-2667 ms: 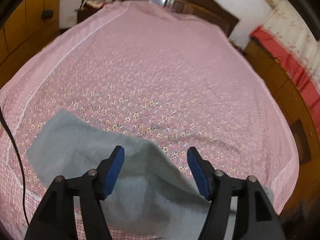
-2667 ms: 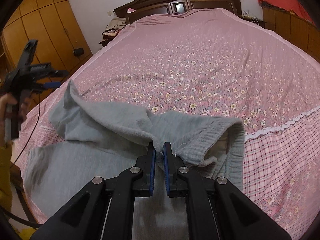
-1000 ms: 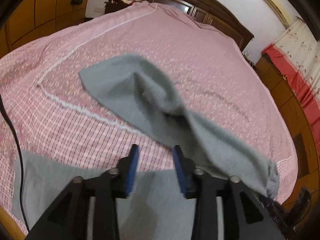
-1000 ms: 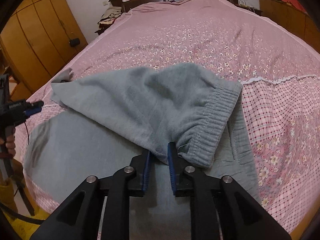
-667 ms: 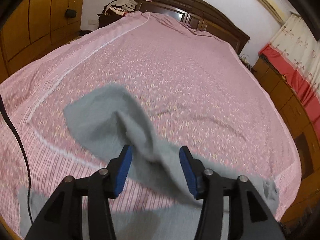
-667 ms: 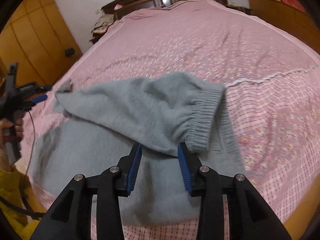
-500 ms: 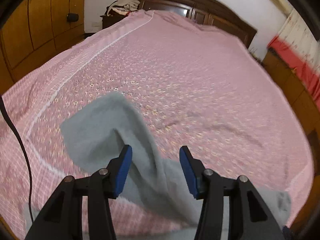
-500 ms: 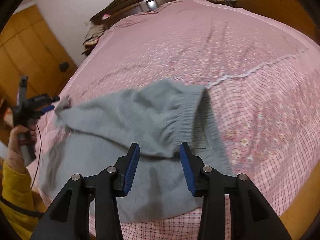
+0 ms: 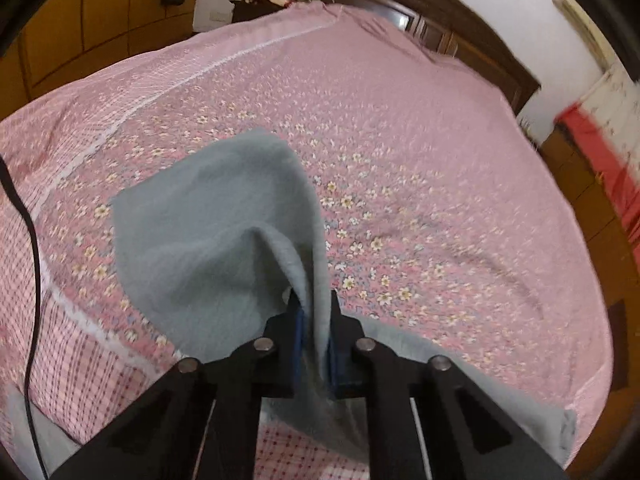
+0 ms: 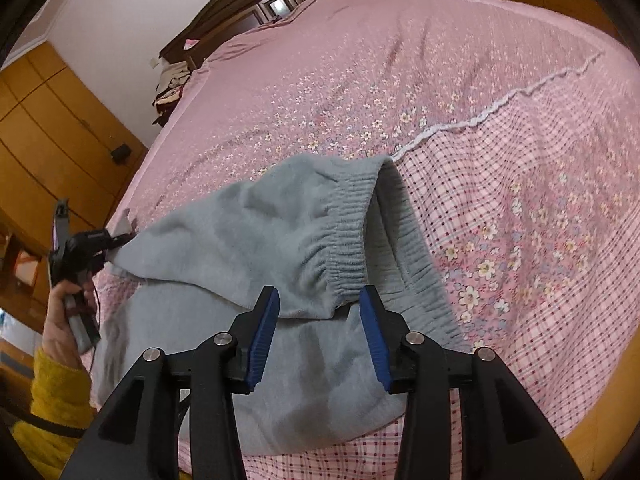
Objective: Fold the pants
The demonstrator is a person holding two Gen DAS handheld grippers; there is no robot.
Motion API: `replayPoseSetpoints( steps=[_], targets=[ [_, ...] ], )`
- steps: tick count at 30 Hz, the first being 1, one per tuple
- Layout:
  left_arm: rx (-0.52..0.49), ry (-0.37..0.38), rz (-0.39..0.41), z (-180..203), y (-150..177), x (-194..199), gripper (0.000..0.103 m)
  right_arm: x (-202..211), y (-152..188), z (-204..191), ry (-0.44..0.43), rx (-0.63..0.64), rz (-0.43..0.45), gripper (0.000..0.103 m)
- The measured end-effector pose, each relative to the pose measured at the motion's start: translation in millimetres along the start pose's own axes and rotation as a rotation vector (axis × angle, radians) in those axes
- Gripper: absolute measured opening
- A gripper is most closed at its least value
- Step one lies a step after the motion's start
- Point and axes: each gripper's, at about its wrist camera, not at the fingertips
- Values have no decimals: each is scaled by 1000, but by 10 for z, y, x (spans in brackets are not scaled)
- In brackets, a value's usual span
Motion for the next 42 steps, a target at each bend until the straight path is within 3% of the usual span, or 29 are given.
replayPoseSetpoints(
  steps=[9, 17, 25, 37, 42],
  targets=[
    [49, 83, 114, -297, 269, 721, 7, 41, 45, 9, -29, -20, 1, 43],
    [61, 58, 125, -564, 801, 1163, 7, 213, 220, 20, -49, -37, 30, 43],
    [30, 53, 86, -702, 1273, 1116, 8, 279, 440, 139, -81, -94, 39, 43],
    [40, 76, 88, -758, 1384, 915, 8, 81, 313, 275, -108, -273, 77, 48],
    [39, 77, 84, -776, 1390, 868, 9, -41, 194, 226, -107, -288, 108, 49]
  ],
)
Point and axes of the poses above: each gripper's, at about its wrist camera, not at the fingertips, and x roughly against the way its jaws point, z to its right, y to its underside, and after that the axes turned 4 degrees about -y, right-handed
